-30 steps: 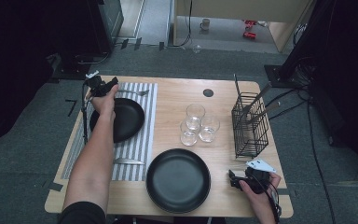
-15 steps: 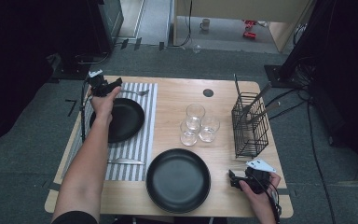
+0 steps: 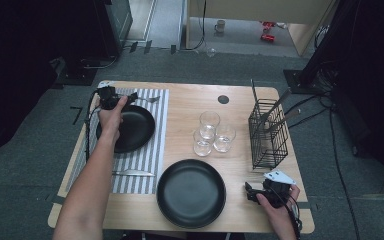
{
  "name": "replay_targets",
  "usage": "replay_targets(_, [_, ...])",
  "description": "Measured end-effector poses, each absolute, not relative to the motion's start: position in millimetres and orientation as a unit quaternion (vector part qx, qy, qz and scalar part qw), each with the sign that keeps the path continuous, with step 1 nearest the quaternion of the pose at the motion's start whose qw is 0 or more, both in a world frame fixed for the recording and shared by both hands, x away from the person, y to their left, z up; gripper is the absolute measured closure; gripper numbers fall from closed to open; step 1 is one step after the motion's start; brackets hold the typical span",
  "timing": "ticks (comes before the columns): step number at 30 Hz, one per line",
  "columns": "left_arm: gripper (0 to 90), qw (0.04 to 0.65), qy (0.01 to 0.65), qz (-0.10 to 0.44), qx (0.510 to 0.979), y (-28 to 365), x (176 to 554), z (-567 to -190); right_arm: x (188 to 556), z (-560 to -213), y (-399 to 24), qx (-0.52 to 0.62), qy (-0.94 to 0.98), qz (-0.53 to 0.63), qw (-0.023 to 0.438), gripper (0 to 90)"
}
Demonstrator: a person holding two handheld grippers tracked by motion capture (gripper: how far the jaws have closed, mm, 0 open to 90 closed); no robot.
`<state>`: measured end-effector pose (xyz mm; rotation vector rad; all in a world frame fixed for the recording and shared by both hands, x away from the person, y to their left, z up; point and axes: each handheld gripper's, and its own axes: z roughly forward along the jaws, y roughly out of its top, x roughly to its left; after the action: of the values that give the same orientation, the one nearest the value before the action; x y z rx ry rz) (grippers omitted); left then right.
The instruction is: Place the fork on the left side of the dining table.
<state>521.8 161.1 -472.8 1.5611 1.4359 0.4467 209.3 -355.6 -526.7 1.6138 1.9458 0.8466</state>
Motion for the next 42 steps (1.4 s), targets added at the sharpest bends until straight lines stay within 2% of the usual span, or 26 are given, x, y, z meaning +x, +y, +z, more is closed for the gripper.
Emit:
replay_targets(1, [2.6,0.472,0.580,0.180,0.640,160.8,519.7,-471.7,209.3,-526.6,-355.6,0.588,0.709,0.309,0.235,1.8])
replay_targets(20, [2.4,0.454,0.558,0.183,0.670,151.3,490.4,-472.5,210.5,-526.9,-354.6,0.588,0.711,0.307,0.234,0.0])
replay_targets(28, [2.4,0.468,0.554,0.176,0.665,153.8,476.1,-466.2,210.5,-526.9,-354.6,0.588,0.711,0.307,0.234,0.0])
replay_targets(42, [2.4,0.461,0.535,0.184,0.684,151.7,449.4,-458.2,210.5,-526.9,-354.6,0.588,0.711,0.307,0.234,0.0])
